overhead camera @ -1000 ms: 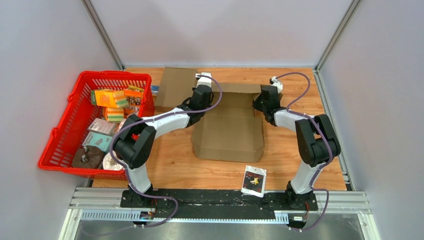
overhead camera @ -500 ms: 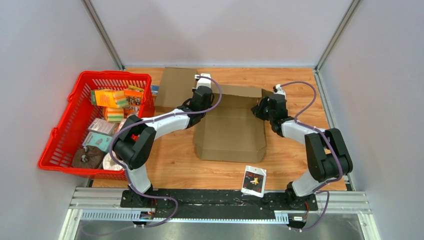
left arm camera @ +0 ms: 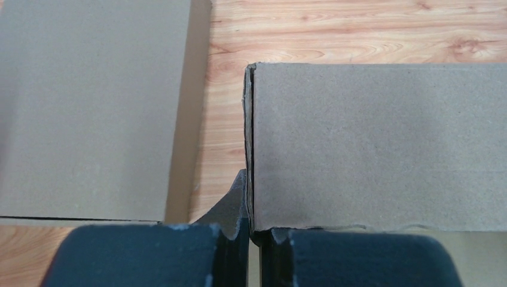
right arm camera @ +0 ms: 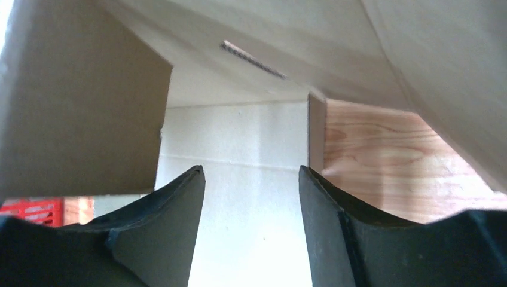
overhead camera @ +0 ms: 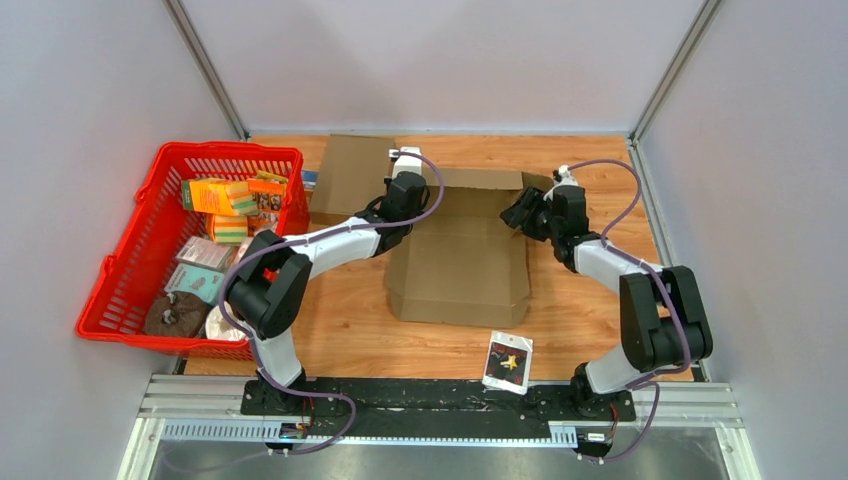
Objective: Fold the paper box
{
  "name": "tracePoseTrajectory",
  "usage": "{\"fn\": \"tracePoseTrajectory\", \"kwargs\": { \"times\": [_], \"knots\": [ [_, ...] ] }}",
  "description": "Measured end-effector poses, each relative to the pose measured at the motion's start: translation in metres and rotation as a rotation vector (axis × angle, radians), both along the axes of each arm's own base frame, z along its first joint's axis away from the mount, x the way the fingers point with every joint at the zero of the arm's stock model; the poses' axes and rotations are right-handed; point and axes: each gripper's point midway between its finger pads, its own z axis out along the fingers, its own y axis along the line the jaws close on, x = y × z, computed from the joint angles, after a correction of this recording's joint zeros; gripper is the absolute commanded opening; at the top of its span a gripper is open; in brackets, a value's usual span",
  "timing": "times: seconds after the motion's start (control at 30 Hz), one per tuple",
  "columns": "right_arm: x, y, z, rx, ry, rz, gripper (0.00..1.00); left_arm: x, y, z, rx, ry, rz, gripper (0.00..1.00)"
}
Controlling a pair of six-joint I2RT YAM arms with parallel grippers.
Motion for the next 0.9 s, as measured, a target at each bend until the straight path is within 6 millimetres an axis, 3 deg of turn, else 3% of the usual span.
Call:
{"fn": "tracePoseTrajectory", "kwargs": {
  "times": [0.27,0.37,0.4,0.53,0.67,0.8,0.9],
  "knots": [
    [-0.034,-0.017,0.022,-0.072,0.005,-0.03,0.36,0.002,0.012,0.0,0.007,0.002,0.058,0.0],
    [-0.042,-0.024,0.027,-0.098,-0.009,-0.043,0.08,0.003,0.013,0.0,0.01,0.001,0.064,0.0],
    [-0.043,-0.024,0.026,-0.102,-0.006,-0.043,0.05,0.003,0.014,0.0,0.01,0.001,0.066,0.0],
    [-0.045,-0.015,0.007,-0.115,0.04,-0.006,0.02,0.003,0.014,0.0,0.01,0.001,0.068,0.0],
    [-0.051,-0.007,-0.033,-0.139,0.152,0.015,0.01,0.003,0.015,0.0,0.011,0.001,0.072,0.0],
    [-0.062,-0.016,-0.074,-0.163,0.292,-0.05,0.04,0.003,0.015,0.0,0.012,0.0,0.073,0.0],
    [-0.063,-0.019,-0.08,-0.14,0.309,-0.107,0.11,0.003,0.015,0.0,0.013,0.001,0.075,0.0]
  ]
}}
